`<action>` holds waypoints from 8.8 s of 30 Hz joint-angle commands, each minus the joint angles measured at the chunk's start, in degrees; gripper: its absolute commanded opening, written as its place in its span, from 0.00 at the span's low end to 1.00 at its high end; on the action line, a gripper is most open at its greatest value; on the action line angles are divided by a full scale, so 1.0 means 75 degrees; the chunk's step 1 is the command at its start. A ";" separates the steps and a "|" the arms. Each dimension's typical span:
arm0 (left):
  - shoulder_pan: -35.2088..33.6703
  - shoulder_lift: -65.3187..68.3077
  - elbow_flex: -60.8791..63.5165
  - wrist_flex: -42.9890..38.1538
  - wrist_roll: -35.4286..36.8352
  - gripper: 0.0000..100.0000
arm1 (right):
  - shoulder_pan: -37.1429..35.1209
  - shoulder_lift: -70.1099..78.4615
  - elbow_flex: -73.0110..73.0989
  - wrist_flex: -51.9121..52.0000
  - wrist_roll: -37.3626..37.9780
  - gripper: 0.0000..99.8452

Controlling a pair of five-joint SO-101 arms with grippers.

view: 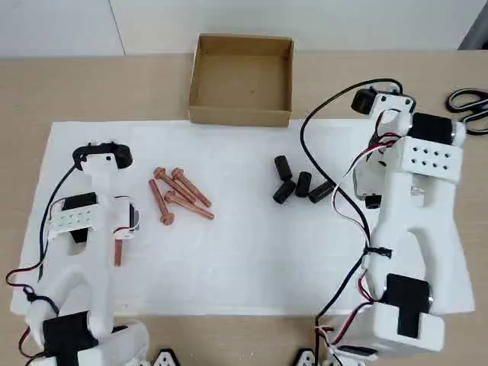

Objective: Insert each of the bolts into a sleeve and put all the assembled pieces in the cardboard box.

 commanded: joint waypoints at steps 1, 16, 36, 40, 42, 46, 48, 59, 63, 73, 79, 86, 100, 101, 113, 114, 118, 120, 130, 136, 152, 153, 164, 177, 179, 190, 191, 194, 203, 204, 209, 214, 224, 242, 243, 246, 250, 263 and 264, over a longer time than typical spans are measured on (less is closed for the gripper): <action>-0.0012 0.0012 0.0029 -0.0211 0.0035 0.06 | -0.0041 -0.0416 -0.0023 -0.0088 0.0023 0.00; 0.0012 0.0000 -0.5304 0.5029 0.0023 0.01 | -0.0053 -0.0498 -0.1055 0.0147 0.0047 0.00; 0.3212 -0.3810 -0.7027 0.5286 0.0621 0.01 | -0.1061 -0.7191 0.2086 -0.0217 0.0070 0.00; 0.3259 -0.3821 -0.6078 0.4161 0.1723 0.01 | -0.1284 -0.8211 0.4173 -0.1963 0.0059 0.00; 0.3270 -0.3845 -0.5445 0.3528 0.2251 0.01 | -0.1495 -0.8645 0.5099 -0.2784 0.0023 0.00; 0.3282 -0.3845 -0.4730 0.2637 0.2848 0.01 | -0.2139 -0.9430 0.6658 -0.3827 0.0023 0.00; 0.3470 -0.3845 -0.4589 0.2333 0.3036 0.01 | -0.2585 -0.9864 0.7256 -0.4085 0.0012 0.00; 0.4677 -0.3845 -0.4554 0.1160 0.3071 0.01 | -0.3921 -1.2841 0.9741 -0.4695 -0.2485 0.00; 0.5228 -0.3833 -0.4554 0.0785 0.3071 0.01 | -0.3933 -1.3779 1.0432 -0.5468 -0.2520 0.00; 0.6365 -0.3845 -0.3968 -0.0305 0.3059 0.01 | -0.4050 -1.3779 1.2413 -0.7508 -0.2555 0.00; 0.6353 -0.3845 -0.2069 -0.2602 0.3083 0.01 | -0.4659 -1.3779 1.2730 -0.7625 -0.2555 0.00; 0.6353 -0.3856 0.0088 -0.5111 0.3095 0.01 | -0.4730 -1.3779 1.2753 -0.7672 -0.2555 0.00; 0.6365 -0.3856 0.0697 -0.5978 0.3974 0.01 | -0.4741 -1.3779 1.2765 -0.7684 -0.2567 0.00; 0.6377 -0.3856 0.0721 -0.5978 0.3974 0.01 | -0.4741 -1.3779 1.2777 -0.7684 -0.2567 0.00; 0.6705 -0.4478 0.1225 -0.5931 0.3974 0.01 | -0.4741 -1.3779 1.2777 -0.7684 -0.2567 0.00; 0.6716 -0.4525 0.1284 -0.5943 0.3974 0.01 | -0.4741 -1.3779 1.2777 -0.7684 -0.2567 0.00; 0.6705 -0.4595 0.1366 -0.5966 0.3985 0.01 | -0.4741 -1.3779 1.2777 -0.7684 -0.2567 0.00; 0.6716 -0.4595 0.1366 -0.5966 0.3985 0.01 | -0.4741 -1.3779 1.2777 -0.7684 -0.2567 0.00; 0.6693 -0.4595 0.1366 -0.5990 0.3985 0.01 | -0.5175 -1.3779 1.2765 -0.7648 -0.2567 0.00; 0.6693 -0.4595 0.1366 -0.5990 0.3985 0.01 | -0.5187 -1.3779 1.2777 -0.7672 -0.2567 0.00; 0.6693 -0.4607 0.1495 -0.5943 0.3974 0.01 | -0.4788 -1.3779 1.2741 -0.7672 -0.2567 0.00; 0.6693 -0.4607 0.1495 -0.5943 0.3974 0.01 | -0.4788 -1.3779 1.2741 -0.7672 -0.2567 0.00; 0.6728 -0.4607 0.1905 -0.5943 0.3950 0.01 | -0.4812 -1.3779 1.2741 -0.7684 -0.2567 0.00; 0.6963 -0.4595 0.2725 -0.5943 0.3938 0.01 | -0.4812 -1.3779 1.2741 -0.7684 -0.2567 0.00; 0.7162 -0.4595 0.2831 -0.5943 0.3938 0.01 | -0.4812 -1.3779 1.2741 -0.7684 -0.2567 0.00; 0.7291 -0.4607 0.2901 -0.5931 0.3938 0.05 | -0.4812 -1.3779 1.2741 -0.7684 -0.2567 0.00; 0.7291 -0.4607 0.2913 -0.5931 0.3938 0.08 | -0.4812 -1.3779 1.2741 -0.7684 -0.2567 0.00; 0.7326 -0.4607 0.2866 -0.5615 0.3938 0.14 | -0.4812 -1.3779 1.2741 -0.7684 -0.2567 0.00; 0.7291 -0.4618 0.2596 -0.5509 0.3938 0.16 | -0.4812 -1.3779 1.2765 -0.7684 -0.2567 0.00; 0.7291 -0.4618 0.2514 -0.5497 0.3938 0.16 | -0.4812 -1.3779 1.2765 -0.7684 -0.2567 0.00; 0.7303 -0.4618 0.2421 -0.5497 0.3962 0.20 | -0.4812 -1.3779 1.2777 -0.7684 -0.2567 0.00; 0.7314 -0.4618 0.2057 -0.4630 0.3985 0.28 | -0.4812 -1.3779 1.2777 -0.7672 -0.2567 0.00; 0.6658 -0.4618 0.0990 -0.3364 0.3962 0.30 | -0.4788 -1.3779 1.2777 -0.7660 -0.2567 0.00; 0.4103 -0.4618 0.0510 -0.2391 0.3751 0.30 | -0.4589 -1.3779 1.2823 -0.7637 -0.2544 0.00; 0.3786 -0.4618 0.0486 -0.2098 0.3481 0.30 | -0.4460 -1.3779 1.2859 -0.7672 -0.2544 0.00; 0.2766 -0.4618 0.0358 -0.1078 0.2333 0.30 | -0.3991 -1.3779 1.2917 -0.7625 -0.2532 0.00; 0.1430 -0.4618 0.0147 0.0199 0.1172 0.30 | -0.3182 -1.3697 1.2859 -0.7473 -0.2520 0.00; 0.0457 -0.4607 0.0088 0.1536 0.1149 0.30 | -0.2350 -1.2009 0.9377 -0.8199 -0.0645 0.00; 0.0457 -0.4607 0.0088 0.1547 0.1149 0.30 | -0.2350 -1.1434 0.9061 -0.8492 -0.0551 0.00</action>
